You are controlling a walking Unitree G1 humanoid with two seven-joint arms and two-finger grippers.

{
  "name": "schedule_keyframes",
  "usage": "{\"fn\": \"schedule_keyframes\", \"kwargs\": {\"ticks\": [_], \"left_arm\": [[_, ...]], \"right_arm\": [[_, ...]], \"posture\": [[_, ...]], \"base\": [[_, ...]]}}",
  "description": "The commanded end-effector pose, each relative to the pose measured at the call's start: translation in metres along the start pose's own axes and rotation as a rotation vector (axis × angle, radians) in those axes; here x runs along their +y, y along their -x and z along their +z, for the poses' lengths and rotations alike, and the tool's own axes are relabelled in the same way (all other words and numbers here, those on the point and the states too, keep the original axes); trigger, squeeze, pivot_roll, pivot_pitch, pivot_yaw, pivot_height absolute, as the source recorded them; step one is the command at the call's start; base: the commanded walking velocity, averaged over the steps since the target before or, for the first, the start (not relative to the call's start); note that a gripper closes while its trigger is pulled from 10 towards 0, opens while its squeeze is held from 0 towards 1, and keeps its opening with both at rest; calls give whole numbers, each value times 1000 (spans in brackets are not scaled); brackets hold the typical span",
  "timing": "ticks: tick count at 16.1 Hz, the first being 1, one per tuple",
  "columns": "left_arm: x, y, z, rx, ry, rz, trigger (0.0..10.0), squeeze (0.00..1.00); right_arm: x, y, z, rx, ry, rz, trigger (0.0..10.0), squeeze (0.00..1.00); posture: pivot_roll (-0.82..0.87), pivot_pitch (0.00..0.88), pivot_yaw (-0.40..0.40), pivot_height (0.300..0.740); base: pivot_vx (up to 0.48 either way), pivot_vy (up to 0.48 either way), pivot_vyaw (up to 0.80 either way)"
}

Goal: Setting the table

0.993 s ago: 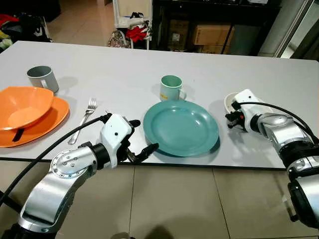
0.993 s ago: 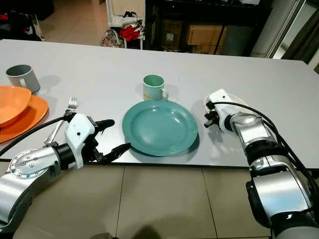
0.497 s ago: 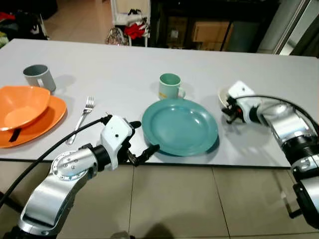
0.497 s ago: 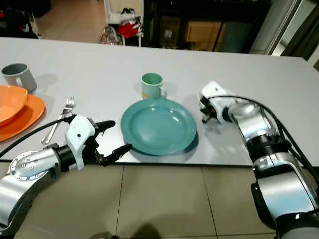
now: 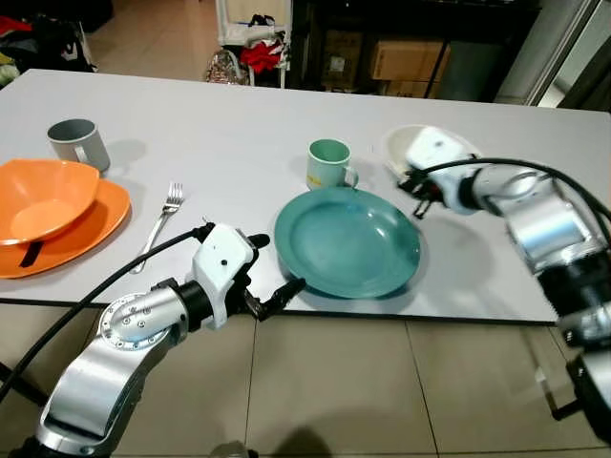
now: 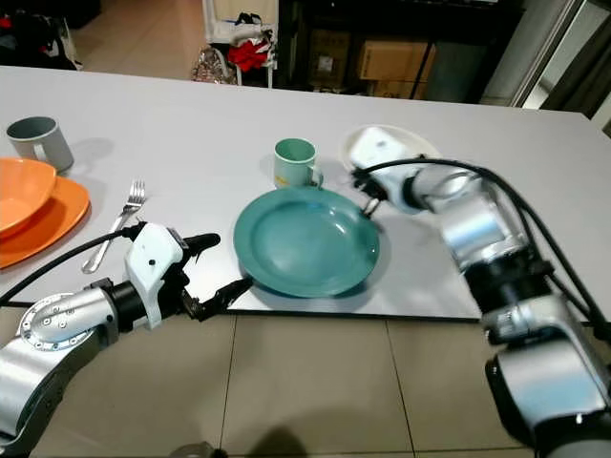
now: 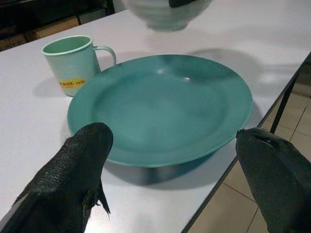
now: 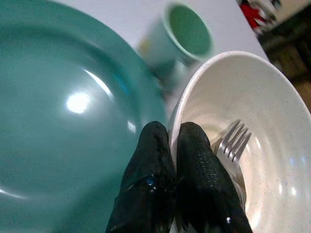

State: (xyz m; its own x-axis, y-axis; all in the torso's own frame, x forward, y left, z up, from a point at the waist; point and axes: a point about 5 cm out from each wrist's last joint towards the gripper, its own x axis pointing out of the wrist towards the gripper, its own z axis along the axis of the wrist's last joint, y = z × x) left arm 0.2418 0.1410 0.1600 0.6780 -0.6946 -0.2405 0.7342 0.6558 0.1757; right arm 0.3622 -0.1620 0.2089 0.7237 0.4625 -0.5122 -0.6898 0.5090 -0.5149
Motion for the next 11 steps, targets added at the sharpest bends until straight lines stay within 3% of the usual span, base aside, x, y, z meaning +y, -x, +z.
{"fn": "schedule_keyframes", "kwargs": {"ticks": [1, 5, 8, 11], "left_arm": [[-2, 1, 3, -9, -14, -6, 10000, 0], [-2, 1, 4, -7, -13, 0, 10000, 0], [-1, 2, 4, -5, -17, -1, 10000, 0], [0, 2, 4, -3, -19, -1, 10000, 0]], "right_arm": [[12, 1, 19, -45, 42, 27, 0, 0], [55, -13, 29, -95, 48, 148, 0, 0], [74, -26, 17, -57, 71, 185, 0, 0], [83, -33, 12, -33, 107, 203, 0, 0]], "posture": [[87, 0, -69, 740], [92, 0, -70, 740], [94, 0, -67, 740], [97, 0, -64, 740]], "base": [[0, 0, 0], [0, 0, 0], [0, 0, 0], [0, 0, 0]]}}
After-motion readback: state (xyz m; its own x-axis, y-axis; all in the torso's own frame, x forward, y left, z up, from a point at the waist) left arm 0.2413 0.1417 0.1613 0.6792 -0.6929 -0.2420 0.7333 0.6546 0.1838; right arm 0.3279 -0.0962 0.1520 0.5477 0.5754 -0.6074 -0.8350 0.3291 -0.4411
